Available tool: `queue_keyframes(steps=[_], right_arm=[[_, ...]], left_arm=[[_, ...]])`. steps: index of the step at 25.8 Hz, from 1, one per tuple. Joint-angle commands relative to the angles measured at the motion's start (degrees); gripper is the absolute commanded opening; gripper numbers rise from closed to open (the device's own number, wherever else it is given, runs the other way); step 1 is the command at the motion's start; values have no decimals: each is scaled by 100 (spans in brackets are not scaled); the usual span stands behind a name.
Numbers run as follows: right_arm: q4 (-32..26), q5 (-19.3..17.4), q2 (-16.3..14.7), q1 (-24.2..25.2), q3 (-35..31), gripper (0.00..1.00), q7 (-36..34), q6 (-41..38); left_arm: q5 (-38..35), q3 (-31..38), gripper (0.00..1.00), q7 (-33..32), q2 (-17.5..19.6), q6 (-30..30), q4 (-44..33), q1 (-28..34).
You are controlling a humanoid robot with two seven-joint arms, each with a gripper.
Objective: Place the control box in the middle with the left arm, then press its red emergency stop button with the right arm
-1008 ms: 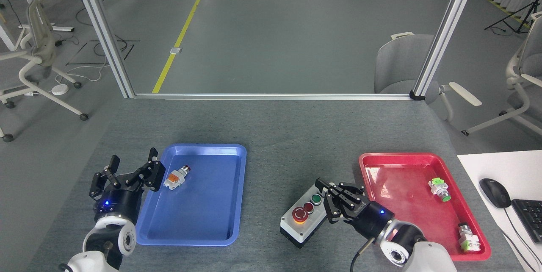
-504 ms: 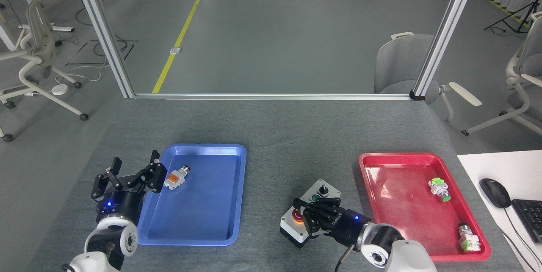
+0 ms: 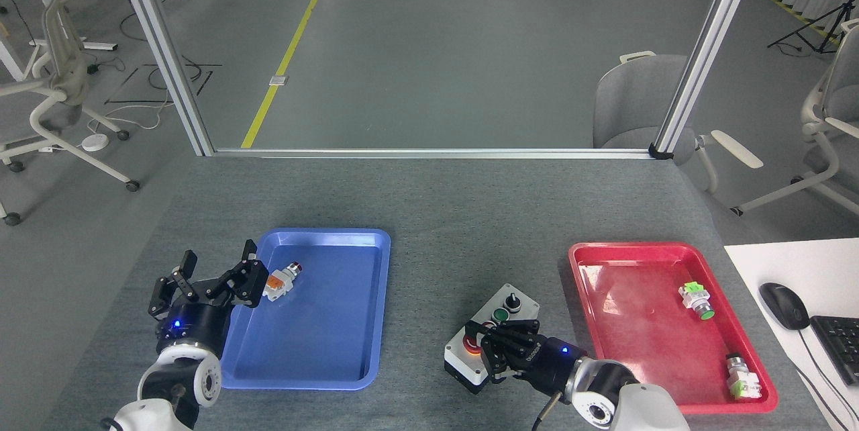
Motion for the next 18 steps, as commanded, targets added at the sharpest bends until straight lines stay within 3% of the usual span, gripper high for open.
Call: queue_keyframes(steps=[1,6,9,12,15,18], right_arm=[[198,9,-3,-22,45,0,427,0],[198,-272,24,-48,-69,0,410,0],[119,-923,15,-118,-368,3,401,0],[110,-1714,15,-347,-781,28,392,0],[101,-2356,-73,-452,-1133,76,348,0],[-4,-2488,-126,-540,-1344,90,339,184]], left_arm=[[-2,-158,99,1,1,-2,12,16],[7,-730,99,1,-148,16,21,174],[-2,-765,99,9,-456,86,179,209],[-10,-774,99,71,-526,95,381,227],[-10,-774,99,89,-491,95,452,209],[25,-765,99,132,-517,86,460,209]])
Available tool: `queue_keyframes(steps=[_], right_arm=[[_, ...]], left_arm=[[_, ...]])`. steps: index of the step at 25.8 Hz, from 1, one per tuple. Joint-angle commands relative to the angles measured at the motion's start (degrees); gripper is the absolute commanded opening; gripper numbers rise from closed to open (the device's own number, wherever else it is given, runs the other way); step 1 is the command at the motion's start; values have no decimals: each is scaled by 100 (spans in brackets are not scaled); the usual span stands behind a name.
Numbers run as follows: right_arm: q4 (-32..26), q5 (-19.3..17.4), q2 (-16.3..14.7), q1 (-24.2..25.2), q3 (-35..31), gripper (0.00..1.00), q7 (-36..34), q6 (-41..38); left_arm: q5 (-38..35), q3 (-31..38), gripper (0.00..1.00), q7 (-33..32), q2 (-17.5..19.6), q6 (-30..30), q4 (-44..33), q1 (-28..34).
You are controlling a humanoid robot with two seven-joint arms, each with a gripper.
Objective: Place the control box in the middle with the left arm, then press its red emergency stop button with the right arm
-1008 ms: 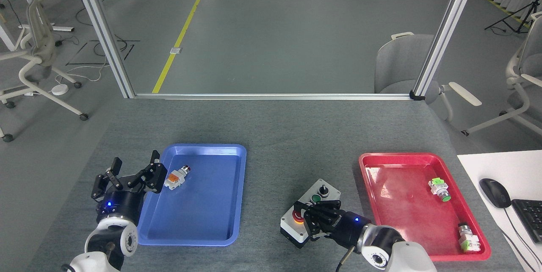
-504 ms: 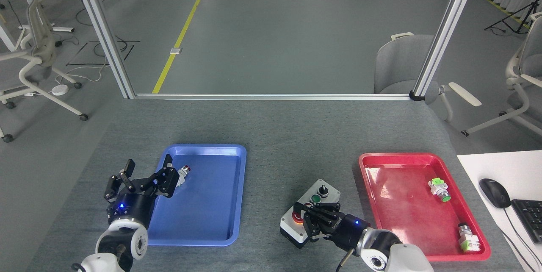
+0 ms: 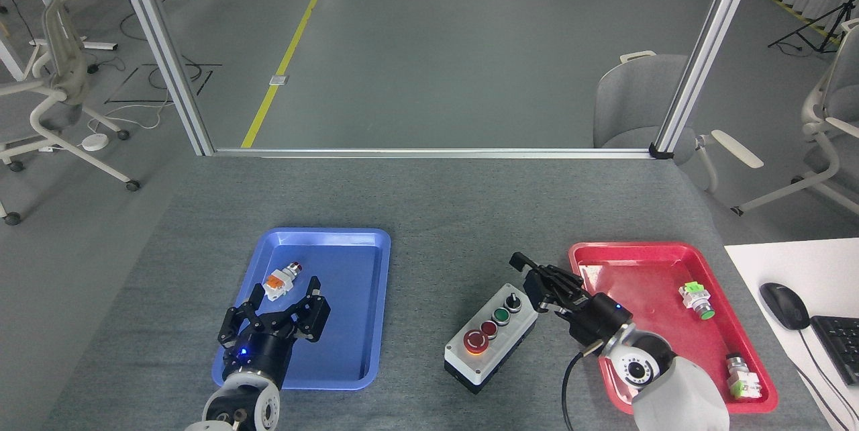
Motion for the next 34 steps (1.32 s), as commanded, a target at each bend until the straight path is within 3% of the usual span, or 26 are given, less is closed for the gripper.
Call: queue_keyframes(steps=[1,4,7,11,14,21,25,29,34], right_arm=[[-95,-282,-100,-93,-263,98,-43,518],[-236,-229,-153,-102,-289,98,-359,1432],[-271,79,-180,-85,-254,98,-1133,2179],[-420,1177,-259,30,-254,98,-1625,2768],[-596,1599,-373,355,-298,98,-1625,2838],[-1457,1863,-522,1172,-298,98,-1959,3005],[-1923,2285,-487,1603,-298,98,-2468,3568],[-2266,2355,-470,1700,-289,98,-2469,3919],[-2266,2329,-478,1700,-307,98,-2460,4157]], left_arm=[[37,4,99,43,-36,-11,34,-1],[81,4,99,51,-36,-19,34,-1],[81,4,99,51,-36,-19,34,-1],[90,4,99,51,-36,-19,43,-1],[99,4,99,51,-36,-19,43,-1],[99,4,99,51,-36,-19,43,-1],[99,4,99,51,-36,-19,43,-1],[99,4,99,51,-36,-19,43,-1],[99,4,99,51,-44,-19,43,-1]])
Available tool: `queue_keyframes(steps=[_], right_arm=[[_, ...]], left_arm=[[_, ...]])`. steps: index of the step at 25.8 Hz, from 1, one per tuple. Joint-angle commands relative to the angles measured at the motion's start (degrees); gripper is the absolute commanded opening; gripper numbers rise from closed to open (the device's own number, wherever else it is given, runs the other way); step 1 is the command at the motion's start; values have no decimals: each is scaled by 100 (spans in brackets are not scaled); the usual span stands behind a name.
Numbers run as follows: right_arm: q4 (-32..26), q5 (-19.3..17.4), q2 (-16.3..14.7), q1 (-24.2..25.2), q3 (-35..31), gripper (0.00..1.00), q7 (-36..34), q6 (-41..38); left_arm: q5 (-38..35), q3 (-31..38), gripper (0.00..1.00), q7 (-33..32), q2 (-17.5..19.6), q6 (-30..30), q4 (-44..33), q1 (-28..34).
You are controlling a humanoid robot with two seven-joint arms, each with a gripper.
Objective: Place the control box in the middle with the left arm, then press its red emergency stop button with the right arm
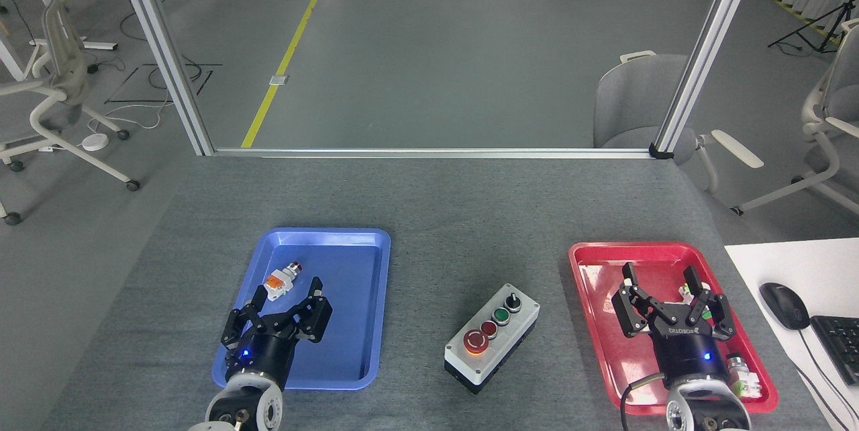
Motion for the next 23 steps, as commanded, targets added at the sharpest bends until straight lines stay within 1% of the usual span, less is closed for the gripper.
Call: queue_keyframes(steps=[1,4,6,9,16,20,23], right_arm=[[-32,-32,14,28,-11,98,-25,280],[-6,-58,31,81,-19,98,-7,544],[3,-58,49,186,-19,98,-16,562],[-6,-58,-4,239,-19,98,-51,491],[56,-67,40,195,7,98,-42,307],[223,-67,58,72,60,98,-16,307],[232,-58,137,55,77,98,-16,281]], left_arm=[[0,0,99,-3,-2,-1,1,0],[0,0,99,-3,-2,-1,1,0],[0,0,99,-3,-2,8,1,0],[0,0,99,-3,7,-1,1,0],[0,0,99,-3,7,-1,-8,0],[0,0,99,-3,7,-1,-7,0],[0,0,99,-3,-2,-1,1,0]])
